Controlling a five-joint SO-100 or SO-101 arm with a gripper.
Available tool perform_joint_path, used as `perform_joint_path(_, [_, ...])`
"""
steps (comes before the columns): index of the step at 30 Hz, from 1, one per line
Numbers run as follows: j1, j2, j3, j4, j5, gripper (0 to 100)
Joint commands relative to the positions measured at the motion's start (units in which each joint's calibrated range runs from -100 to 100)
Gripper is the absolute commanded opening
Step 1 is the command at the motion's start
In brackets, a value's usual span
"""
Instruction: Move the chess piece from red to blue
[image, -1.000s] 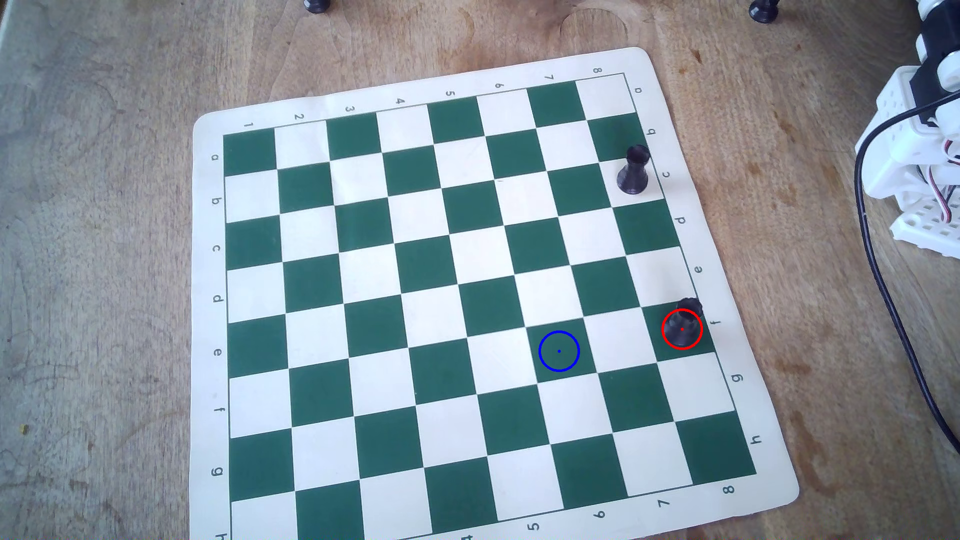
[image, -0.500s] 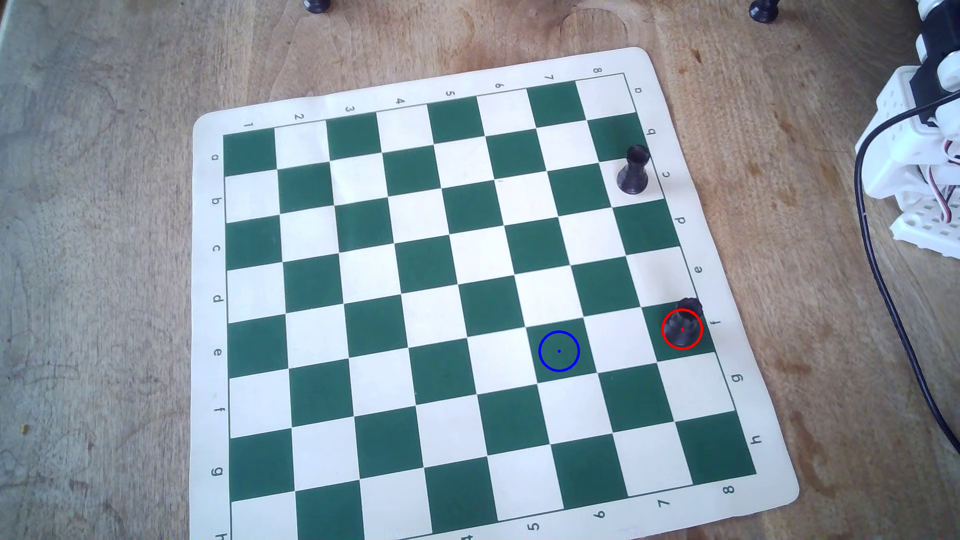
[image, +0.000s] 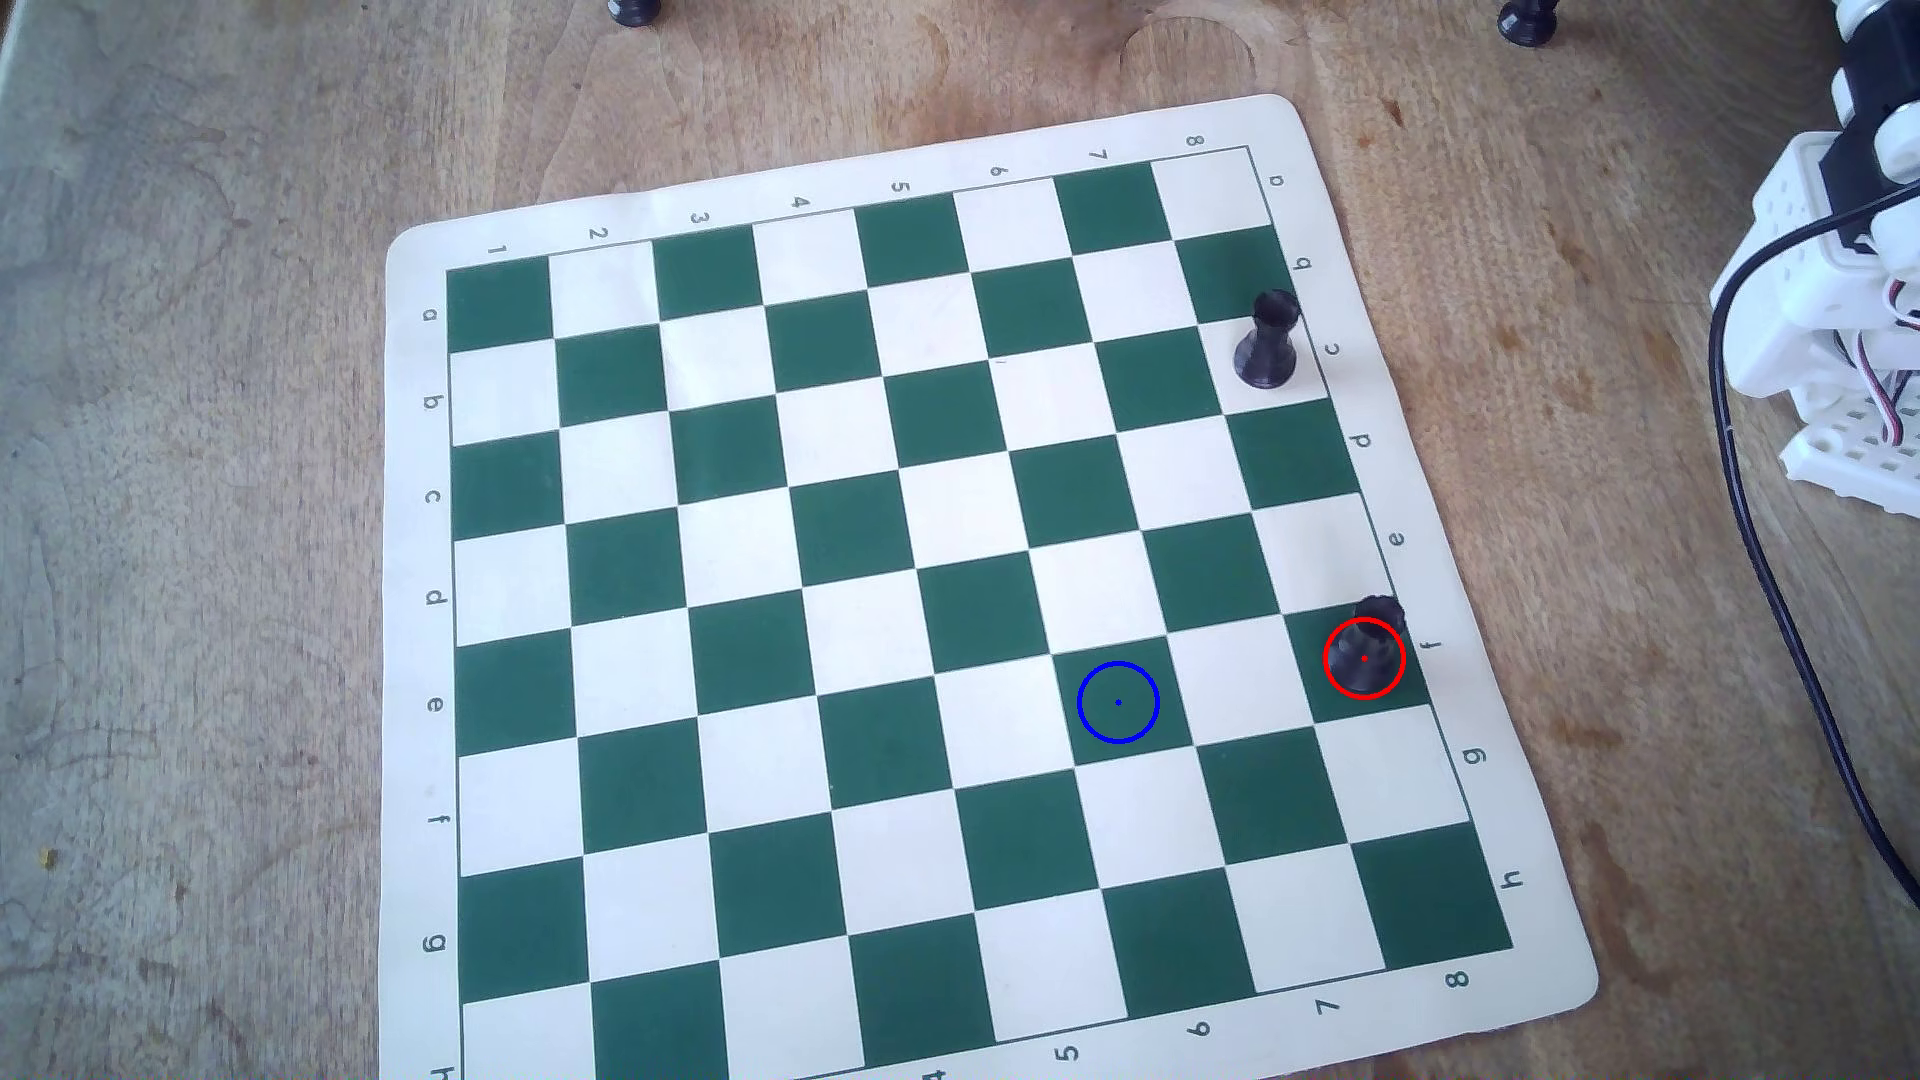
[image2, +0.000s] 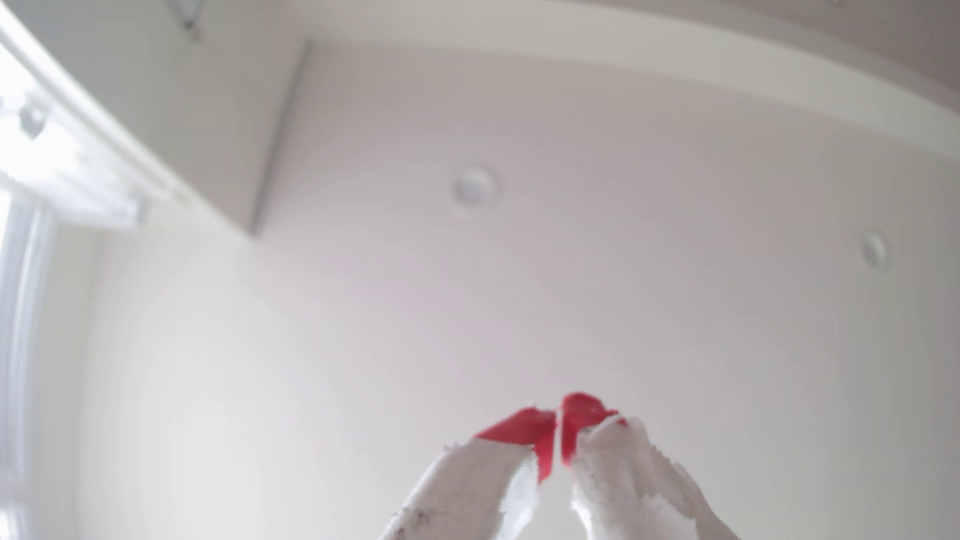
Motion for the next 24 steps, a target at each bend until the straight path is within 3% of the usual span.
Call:
perform_joint_path(1, [-1.3,0.0,0.8,9.9,-0.5,0])
perform_joint_path(9, [-3.9,0.0,0.8,35.0,-0.3,0])
perform_joint_path(14, [-4.1,0.1,0.8,50.5,2.0,13])
perform_joint_path(18, [-0.7,0.1,0.7,73.8,-2.9,25])
perform_joint_path(23, [-1.0,0.1,-2.5,94.4,-2.9,34])
perform_joint_path(24, [-0.6,0.1,-6.7,103.2,-3.7,34])
